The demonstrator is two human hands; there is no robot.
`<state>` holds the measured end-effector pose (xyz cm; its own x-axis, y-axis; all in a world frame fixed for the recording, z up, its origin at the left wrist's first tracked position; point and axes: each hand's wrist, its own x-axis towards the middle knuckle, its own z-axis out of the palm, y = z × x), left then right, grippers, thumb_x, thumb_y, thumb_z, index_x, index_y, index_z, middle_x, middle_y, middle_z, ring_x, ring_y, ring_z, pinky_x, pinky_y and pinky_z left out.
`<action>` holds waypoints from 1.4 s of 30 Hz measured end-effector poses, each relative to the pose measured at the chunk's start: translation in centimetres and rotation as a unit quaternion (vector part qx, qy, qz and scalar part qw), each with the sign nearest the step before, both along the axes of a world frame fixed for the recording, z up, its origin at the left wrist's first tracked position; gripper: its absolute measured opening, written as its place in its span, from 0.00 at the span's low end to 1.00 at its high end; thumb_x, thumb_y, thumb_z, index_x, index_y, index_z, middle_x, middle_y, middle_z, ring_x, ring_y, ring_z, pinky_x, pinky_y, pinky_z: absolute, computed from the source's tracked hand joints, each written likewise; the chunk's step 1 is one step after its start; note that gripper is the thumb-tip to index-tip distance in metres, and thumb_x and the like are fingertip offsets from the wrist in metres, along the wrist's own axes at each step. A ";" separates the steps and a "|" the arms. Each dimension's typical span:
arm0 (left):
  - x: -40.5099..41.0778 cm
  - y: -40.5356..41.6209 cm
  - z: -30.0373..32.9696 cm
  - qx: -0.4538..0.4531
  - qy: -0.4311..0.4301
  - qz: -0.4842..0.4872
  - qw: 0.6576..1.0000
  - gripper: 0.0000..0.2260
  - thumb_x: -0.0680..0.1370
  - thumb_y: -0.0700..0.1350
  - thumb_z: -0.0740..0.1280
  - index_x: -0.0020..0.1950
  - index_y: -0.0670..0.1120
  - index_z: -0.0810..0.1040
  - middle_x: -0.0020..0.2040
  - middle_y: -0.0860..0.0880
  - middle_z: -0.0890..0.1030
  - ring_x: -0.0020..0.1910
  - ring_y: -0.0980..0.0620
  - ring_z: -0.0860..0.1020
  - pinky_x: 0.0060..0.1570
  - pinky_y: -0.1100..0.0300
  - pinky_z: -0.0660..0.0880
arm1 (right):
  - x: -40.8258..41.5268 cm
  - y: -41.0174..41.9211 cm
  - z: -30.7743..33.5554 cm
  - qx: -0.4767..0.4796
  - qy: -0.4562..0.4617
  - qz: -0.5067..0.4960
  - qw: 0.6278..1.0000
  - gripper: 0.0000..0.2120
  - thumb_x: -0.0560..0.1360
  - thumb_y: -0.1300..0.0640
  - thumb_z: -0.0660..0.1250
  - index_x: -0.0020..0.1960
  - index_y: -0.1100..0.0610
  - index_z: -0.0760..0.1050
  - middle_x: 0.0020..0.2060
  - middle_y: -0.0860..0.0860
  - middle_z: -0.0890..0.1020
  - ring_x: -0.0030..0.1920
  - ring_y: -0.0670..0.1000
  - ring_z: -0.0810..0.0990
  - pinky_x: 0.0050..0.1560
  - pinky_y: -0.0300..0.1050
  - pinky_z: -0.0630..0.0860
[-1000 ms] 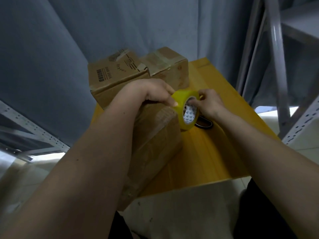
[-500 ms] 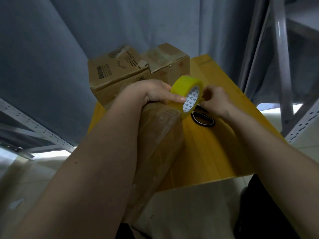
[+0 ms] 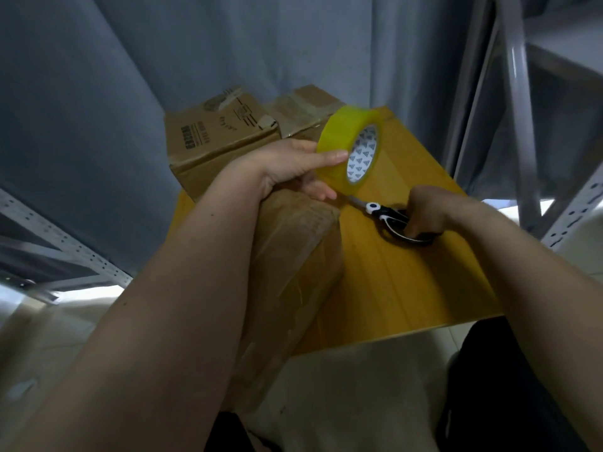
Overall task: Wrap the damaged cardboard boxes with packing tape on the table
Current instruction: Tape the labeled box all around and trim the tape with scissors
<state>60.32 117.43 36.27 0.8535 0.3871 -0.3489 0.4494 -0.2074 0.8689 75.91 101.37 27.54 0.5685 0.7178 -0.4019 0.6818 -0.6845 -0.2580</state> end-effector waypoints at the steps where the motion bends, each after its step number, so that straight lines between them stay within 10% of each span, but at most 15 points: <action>1: 0.0 0.0 0.0 -0.003 -0.007 -0.004 1.000 0.16 0.70 0.53 0.72 0.55 0.48 0.79 0.45 0.45 0.86 0.39 0.50 0.85 0.38 0.64 0.81 | 0.6 -0.7 0.4 -0.003 0.043 0.014 0.999 0.10 0.70 0.58 0.73 0.38 0.59 0.73 0.34 0.54 0.76 0.36 0.52 0.74 0.34 0.44 0.70; 6: -0.3 0.1 0.2 0.006 -0.038 -0.011 0.999 0.17 0.69 0.53 0.71 0.57 0.51 0.79 0.49 0.48 0.86 0.44 0.51 0.84 0.45 0.63 0.81 | 1.3 -4.7 1.4 0.067 0.349 0.032 0.934 0.13 0.62 0.51 0.78 0.39 0.58 0.80 0.35 0.55 0.82 0.37 0.51 0.81 0.41 0.43 0.78; 11: -0.6 0.2 0.4 -0.003 -0.044 0.005 0.999 0.11 0.78 0.52 0.66 0.58 0.50 0.78 0.43 0.51 0.86 0.39 0.55 0.84 0.36 0.67 0.78 | 0.4 -5.0 1.2 0.072 0.420 0.095 0.900 0.16 0.66 0.49 0.72 0.44 0.61 0.79 0.39 0.56 0.82 0.42 0.53 0.81 0.49 0.49 0.78; 20: -0.8 0.3 0.3 0.040 -0.033 -0.013 0.999 0.22 0.68 0.63 0.67 0.58 0.53 0.78 0.43 0.51 0.86 0.35 0.58 0.82 0.48 0.55 0.70 | 0.4 -5.9 1.4 0.089 0.445 0.111 0.884 0.45 0.52 0.35 0.80 0.55 0.68 0.77 0.44 0.60 0.80 0.46 0.54 0.79 0.48 0.44 0.79; 26: -0.8 0.3 0.3 0.025 -0.054 -0.010 0.998 0.13 0.77 0.56 0.65 0.56 0.51 0.78 0.43 0.49 0.86 0.39 0.56 0.84 0.38 0.65 0.78 | -0.7 -4.9 2.3 0.125 0.453 0.133 0.873 0.50 0.51 0.30 0.77 0.58 0.68 0.77 0.44 0.58 0.81 0.47 0.55 0.80 0.55 0.51 0.77; 30: -0.8 0.2 0.4 0.011 -0.066 0.008 0.998 0.23 0.72 0.56 0.69 0.63 0.46 0.78 0.51 0.44 0.85 0.51 0.45 0.84 0.54 0.54 0.79 | -0.9 -4.5 3.2 0.138 0.442 0.138 0.875 0.48 0.52 0.29 0.76 0.56 0.66 0.78 0.43 0.55 0.82 0.45 0.53 0.81 0.54 0.50 0.79; 36: -0.9 0.2 0.4 -0.008 -0.075 0.012 0.997 0.13 0.76 0.53 0.68 0.55 0.48 0.80 0.43 0.45 0.86 0.40 0.51 0.85 0.36 0.62 0.79 | -1.7 -3.3 4.5 0.142 0.410 0.124 0.892 0.49 0.48 0.27 0.76 0.55 0.63 0.79 0.48 0.60 0.82 0.45 0.54 0.81 0.54 0.53 0.81; 42: -0.9 0.3 0.3 0.001 -0.082 0.011 0.997 0.16 0.66 0.56 0.73 0.49 0.50 0.83 0.43 0.44 0.86 0.40 0.50 0.85 0.40 0.59 0.80 | -1.8 -3.0 5.2 0.138 0.398 0.123 0.898 0.46 0.49 0.26 0.75 0.51 0.62 0.80 0.38 0.53 0.83 0.40 0.53 0.82 0.44 0.46 0.81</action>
